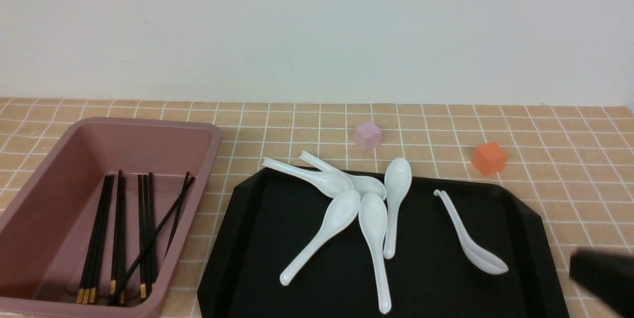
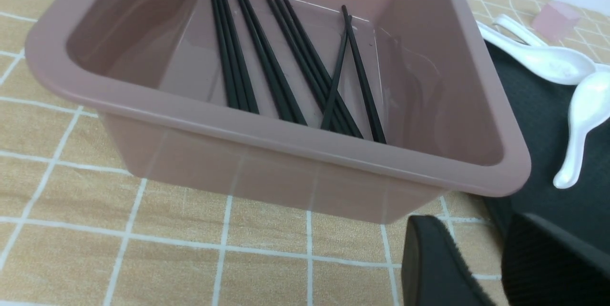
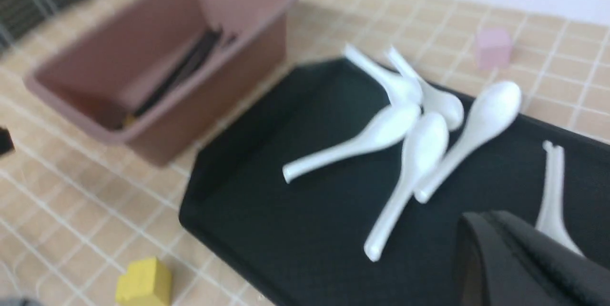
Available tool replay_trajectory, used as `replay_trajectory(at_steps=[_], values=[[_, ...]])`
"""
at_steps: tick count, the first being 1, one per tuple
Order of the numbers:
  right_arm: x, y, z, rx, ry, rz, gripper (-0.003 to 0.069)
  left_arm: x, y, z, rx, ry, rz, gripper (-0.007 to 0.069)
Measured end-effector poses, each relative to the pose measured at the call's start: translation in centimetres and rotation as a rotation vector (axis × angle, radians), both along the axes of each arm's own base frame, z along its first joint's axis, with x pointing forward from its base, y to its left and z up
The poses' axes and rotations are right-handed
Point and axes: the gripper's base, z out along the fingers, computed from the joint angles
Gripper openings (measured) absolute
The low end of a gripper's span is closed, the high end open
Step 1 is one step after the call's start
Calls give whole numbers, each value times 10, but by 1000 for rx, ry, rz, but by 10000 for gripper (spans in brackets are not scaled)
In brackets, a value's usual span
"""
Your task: On brown tablecloth take chopsticks from black tray and put them in box.
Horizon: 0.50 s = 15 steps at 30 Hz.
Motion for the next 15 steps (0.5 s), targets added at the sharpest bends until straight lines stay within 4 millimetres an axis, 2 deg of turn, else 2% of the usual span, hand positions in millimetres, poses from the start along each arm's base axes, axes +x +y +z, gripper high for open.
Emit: replay_trajectory(at_steps=[1, 3, 7, 15], values=[[-1, -1, 1, 4, -4, -1, -3, 0, 0, 0, 0, 0, 0, 239], [-4, -3, -18, 14, -37, 0, 0, 0, 0, 0, 0, 0, 0, 239], [-3, -3, -30, 10, -51, 4, 1, 0, 0, 0, 0, 0, 0, 239], [-3, -3, -32, 5, -55, 5, 5, 0, 0, 0, 0, 0, 0, 239]])
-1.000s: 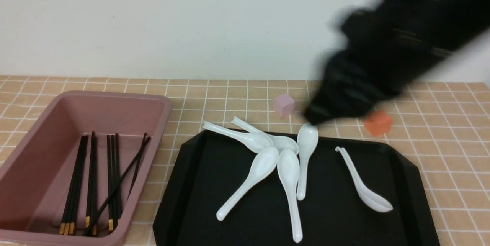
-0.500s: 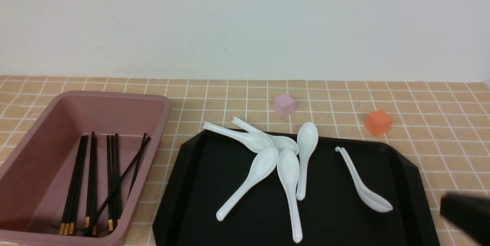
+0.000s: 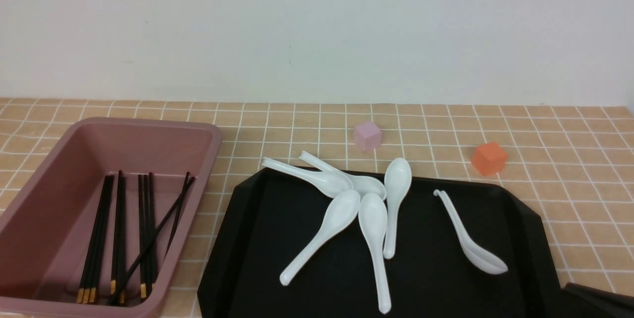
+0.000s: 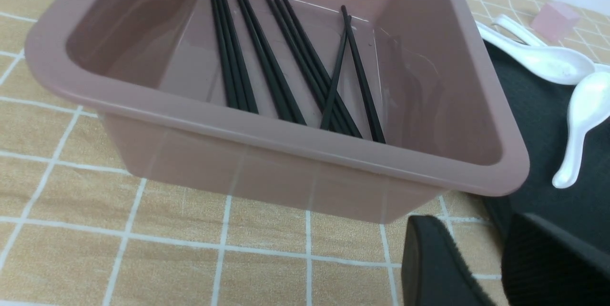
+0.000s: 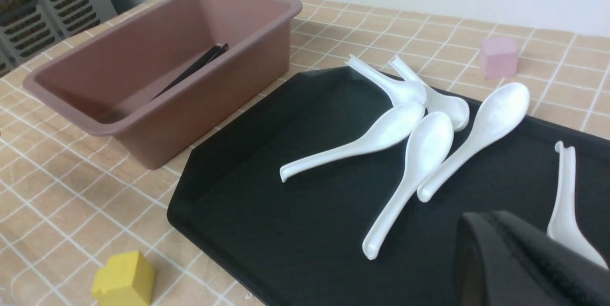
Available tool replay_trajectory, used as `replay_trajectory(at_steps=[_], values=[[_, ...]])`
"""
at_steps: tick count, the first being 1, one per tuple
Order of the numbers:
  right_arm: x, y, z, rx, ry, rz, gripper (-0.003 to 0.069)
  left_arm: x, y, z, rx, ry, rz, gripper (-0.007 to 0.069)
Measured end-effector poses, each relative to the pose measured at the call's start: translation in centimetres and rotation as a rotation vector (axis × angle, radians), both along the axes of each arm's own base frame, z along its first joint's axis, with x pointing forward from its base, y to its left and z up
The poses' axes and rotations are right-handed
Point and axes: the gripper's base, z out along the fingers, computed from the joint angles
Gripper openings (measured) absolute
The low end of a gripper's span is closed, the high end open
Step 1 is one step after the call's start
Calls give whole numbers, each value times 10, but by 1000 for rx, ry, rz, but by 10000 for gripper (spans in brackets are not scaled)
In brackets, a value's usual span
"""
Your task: On brown tablecloth take chopsticks from black tray and put them in box.
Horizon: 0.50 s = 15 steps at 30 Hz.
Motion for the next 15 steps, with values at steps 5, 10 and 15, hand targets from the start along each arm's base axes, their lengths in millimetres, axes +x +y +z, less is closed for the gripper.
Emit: replay_trajectory(at_steps=[5, 10, 15], values=[[0, 0, 0, 0, 0, 0, 6, 0, 0, 0, 0, 0, 0, 239], [0, 0, 0, 1, -1, 0, 9, 0, 0, 0, 0, 0, 0, 239], [0, 0, -1, -11, -11, 4, 13, 0, 0, 0, 0, 0, 0, 239]])
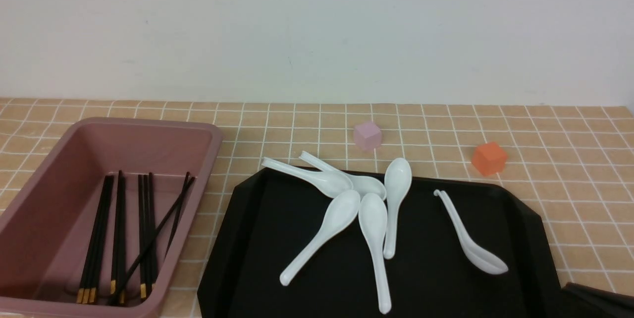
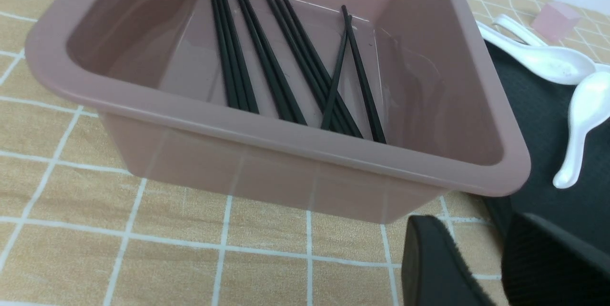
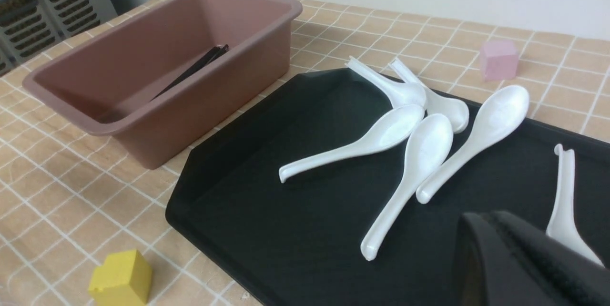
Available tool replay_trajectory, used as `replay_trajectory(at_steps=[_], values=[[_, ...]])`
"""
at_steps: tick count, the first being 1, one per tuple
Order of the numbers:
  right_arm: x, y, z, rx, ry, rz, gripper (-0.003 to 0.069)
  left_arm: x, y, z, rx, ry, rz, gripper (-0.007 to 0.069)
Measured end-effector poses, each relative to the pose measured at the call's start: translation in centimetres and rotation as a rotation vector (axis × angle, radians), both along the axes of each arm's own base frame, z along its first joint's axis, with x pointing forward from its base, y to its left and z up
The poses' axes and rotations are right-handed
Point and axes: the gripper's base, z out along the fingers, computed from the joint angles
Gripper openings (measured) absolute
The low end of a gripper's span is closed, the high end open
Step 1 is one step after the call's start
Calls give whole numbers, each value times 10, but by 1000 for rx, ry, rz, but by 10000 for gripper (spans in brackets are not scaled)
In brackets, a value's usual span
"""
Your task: On brown tablecloth take chopsticks from black tray and put them in box.
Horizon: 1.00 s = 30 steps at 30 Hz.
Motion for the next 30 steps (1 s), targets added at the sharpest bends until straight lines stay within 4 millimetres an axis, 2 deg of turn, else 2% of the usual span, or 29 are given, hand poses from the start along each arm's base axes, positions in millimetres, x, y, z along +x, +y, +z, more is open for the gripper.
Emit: replay_trajectory(at_steps=[4, 7, 12, 20, 25, 30], values=[[-2, -3, -6, -80, -69, 14, 15, 0, 0, 0, 0, 0, 0, 239], [-3, -11, -15, -107, -85, -38, 18, 0, 0, 0, 0, 0, 0, 239], [-7, -31, -36, -114, -87, -245, 23, 0, 0, 0, 0, 0, 0, 239], [-17, -53, -68, -118, -126, -530, 30, 0, 0, 0, 0, 0, 0, 239], [-21, -58, -75, -141, -77, -620, 34, 0, 0, 0, 0, 0, 0, 239], [-23, -58, -79, -164, -16, -627, 41, 0, 0, 0, 0, 0, 0, 239]])
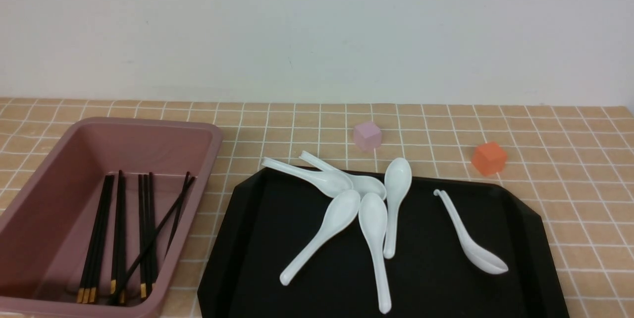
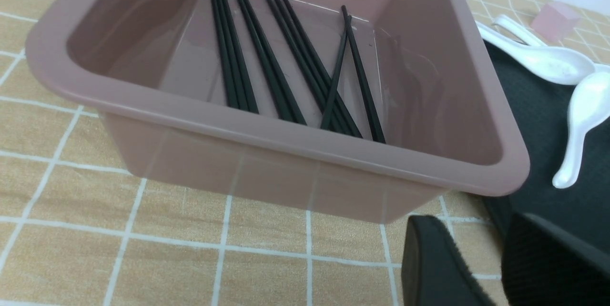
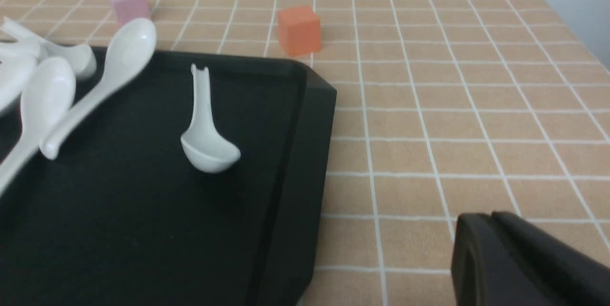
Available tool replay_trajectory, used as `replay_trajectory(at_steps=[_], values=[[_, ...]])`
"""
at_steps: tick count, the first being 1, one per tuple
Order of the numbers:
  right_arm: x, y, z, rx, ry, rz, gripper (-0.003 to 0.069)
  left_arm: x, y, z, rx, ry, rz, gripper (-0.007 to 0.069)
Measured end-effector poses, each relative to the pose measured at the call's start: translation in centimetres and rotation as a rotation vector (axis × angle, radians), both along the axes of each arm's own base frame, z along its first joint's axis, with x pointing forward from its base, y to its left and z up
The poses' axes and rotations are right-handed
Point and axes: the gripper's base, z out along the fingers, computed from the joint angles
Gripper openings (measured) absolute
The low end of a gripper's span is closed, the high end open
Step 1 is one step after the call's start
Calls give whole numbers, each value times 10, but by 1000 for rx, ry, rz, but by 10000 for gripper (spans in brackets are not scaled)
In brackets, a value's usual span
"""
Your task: On brown tablecloth take chopsticks from black tray and put them in box.
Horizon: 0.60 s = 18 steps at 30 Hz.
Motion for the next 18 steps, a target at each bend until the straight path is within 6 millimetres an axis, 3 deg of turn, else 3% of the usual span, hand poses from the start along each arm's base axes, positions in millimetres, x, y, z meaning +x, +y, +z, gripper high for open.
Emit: replay_trajectory(at_steps=[18], values=[[0, 0, 0, 0, 1, 0, 72, 0, 0, 0, 0, 0, 0, 239]])
